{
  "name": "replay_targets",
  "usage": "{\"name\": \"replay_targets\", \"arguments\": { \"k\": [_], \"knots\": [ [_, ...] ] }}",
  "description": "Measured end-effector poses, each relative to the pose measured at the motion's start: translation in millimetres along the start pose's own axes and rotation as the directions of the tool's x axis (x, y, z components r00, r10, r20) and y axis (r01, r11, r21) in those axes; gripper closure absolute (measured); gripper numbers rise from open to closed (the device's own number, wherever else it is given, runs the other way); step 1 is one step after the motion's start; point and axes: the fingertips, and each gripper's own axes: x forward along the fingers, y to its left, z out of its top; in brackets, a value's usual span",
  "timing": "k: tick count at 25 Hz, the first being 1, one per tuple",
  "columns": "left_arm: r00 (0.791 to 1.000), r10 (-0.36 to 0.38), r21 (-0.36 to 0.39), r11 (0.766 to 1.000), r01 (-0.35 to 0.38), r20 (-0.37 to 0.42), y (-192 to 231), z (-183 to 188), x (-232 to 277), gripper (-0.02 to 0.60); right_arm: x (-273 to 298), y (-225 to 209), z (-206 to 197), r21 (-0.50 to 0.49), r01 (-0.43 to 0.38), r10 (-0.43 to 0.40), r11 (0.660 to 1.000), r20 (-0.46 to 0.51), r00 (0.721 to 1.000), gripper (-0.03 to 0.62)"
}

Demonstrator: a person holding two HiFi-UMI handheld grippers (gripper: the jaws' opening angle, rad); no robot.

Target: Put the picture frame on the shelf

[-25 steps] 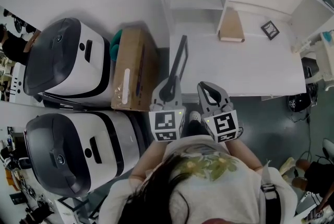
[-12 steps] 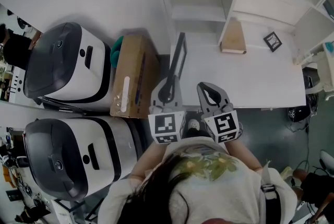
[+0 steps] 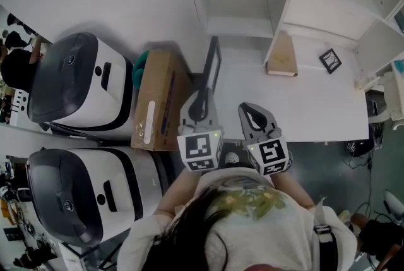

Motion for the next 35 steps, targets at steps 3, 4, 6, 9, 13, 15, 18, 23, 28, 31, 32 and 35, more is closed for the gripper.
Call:
{"name": "replay_targets", "arguments": {
  "k": [3,4,6,9,13,15,18,23,28,31,32,35],
  "knots": [
    [1.0,0.009,0.003,1.0,-0.009,0.007,2.8,4.1,11.8,0.548,6.4,-5.6,1.9,0.0,-0.005,0.005,1.0,0.003,1.0,0.556],
    [1.0,0.011,0.003,1.0,-0.011,0.011,3.3,6.8,15.9,0.548,8.4,-7.3,2.7,0.003,-0.007,0.007,1.0,0.004,1.0,0.557],
    [1.0,0.015,0.001,1.0,-0.015,0.02,4.2,11.5,23.9,0.548,11.9,-10.3,4.6,0.01,-0.014,0.014,1.0,0.007,1.0,0.557],
    [0.999,0.02,0.0,1.0,-0.02,0.033,6.2,17.2,34.5,0.548,16.9,-14.0,7.4,0.004,-0.023,0.023,1.0,0.015,1.0,0.556],
    [0.998,0.037,0.0,0.999,-0.037,0.048,9.1,23.0,43.1,0.548,20.9,-15.2,12.7,0.004,-0.04,0.04,0.999,0.02,0.999,0.557],
    [0.998,0.042,-0.001,0.999,-0.042,0.052,9.9,25.2,46.6,0.548,21.1,-17.0,13.4,0.001,-0.041,0.041,0.999,0.021,0.999,0.557],
    [0.997,0.048,0.004,0.999,-0.048,0.057,10.5,27.9,52.3,0.548,20.8,-19.8,13.8,0.003,-0.038,0.038,0.999,0.025,0.999,0.556],
    [0.997,0.06,0.017,0.998,-0.061,0.057,10.4,32.4,65.5,0.548,21.5,-25.9,14.1,0.009,-0.038,0.038,0.999,0.021,0.999,0.556],
    [0.997,0.069,0.019,0.997,-0.069,0.045,10.9,35.1,80.3,0.548,24.1,-27.0,16.4,0.02,-0.05,0.049,0.999,0.017,0.999,0.557],
    [0.996,0.077,0.013,0.997,-0.078,0.041,12.3,37.0,89.4,0.548,25.3,-28.0,17.3,0.026,-0.056,0.055,0.998,0.015,0.998,0.557],
    [0.996,0.079,0.009,0.997,-0.079,0.038,12.7,37.0,92.0,0.548,25.7,-28.3,18.0,0.027,-0.056,0.056,0.998,0.016,0.998,0.557],
    [0.997,0.077,0.0,0.997,-0.077,0.027,13.9,36.7,98.7,0.548,27.4,-30.0,19.0,0.032,-0.049,0.048,0.998,0.018,0.999,0.557]
  ]
}}
